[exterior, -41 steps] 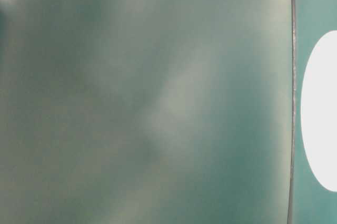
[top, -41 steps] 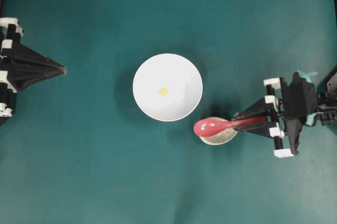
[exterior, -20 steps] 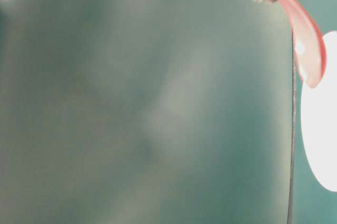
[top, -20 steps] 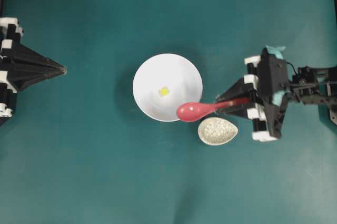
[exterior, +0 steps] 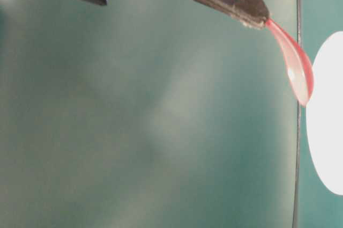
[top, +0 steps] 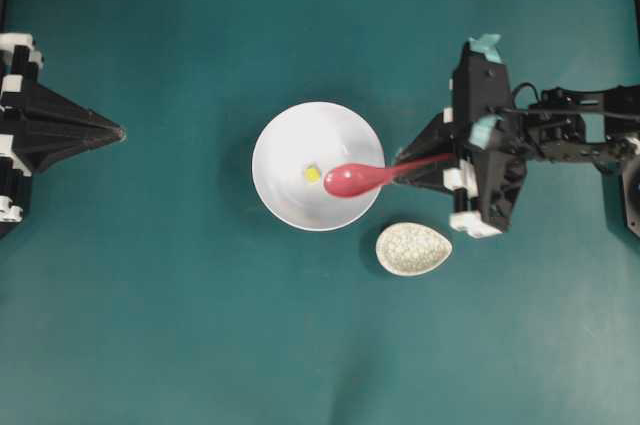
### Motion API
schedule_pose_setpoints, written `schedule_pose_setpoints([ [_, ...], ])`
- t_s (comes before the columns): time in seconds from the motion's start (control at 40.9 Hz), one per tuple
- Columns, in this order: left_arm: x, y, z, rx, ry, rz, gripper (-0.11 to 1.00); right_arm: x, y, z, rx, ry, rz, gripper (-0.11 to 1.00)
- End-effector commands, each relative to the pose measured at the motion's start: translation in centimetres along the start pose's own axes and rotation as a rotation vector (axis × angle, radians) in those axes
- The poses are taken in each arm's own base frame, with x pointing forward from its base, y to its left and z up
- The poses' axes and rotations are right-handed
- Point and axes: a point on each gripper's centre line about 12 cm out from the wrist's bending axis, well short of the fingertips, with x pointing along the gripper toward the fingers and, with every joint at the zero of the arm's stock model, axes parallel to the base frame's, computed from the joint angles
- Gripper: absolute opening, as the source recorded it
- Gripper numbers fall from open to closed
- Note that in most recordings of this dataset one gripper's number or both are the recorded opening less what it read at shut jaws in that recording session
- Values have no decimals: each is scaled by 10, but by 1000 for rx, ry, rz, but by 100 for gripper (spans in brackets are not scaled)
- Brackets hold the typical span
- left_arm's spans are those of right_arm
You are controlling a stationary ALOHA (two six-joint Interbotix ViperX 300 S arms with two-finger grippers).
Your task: Scoop the yellow hexagonal prism block from the bowl with a spoon using the right arm.
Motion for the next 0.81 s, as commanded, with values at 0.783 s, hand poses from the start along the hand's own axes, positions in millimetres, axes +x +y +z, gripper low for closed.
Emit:
schedule_pose_setpoints([
  [0.783, 1, 0, 12, 0, -38, -1, -1, 45, -18, 25, 111, 294, -17, 23],
])
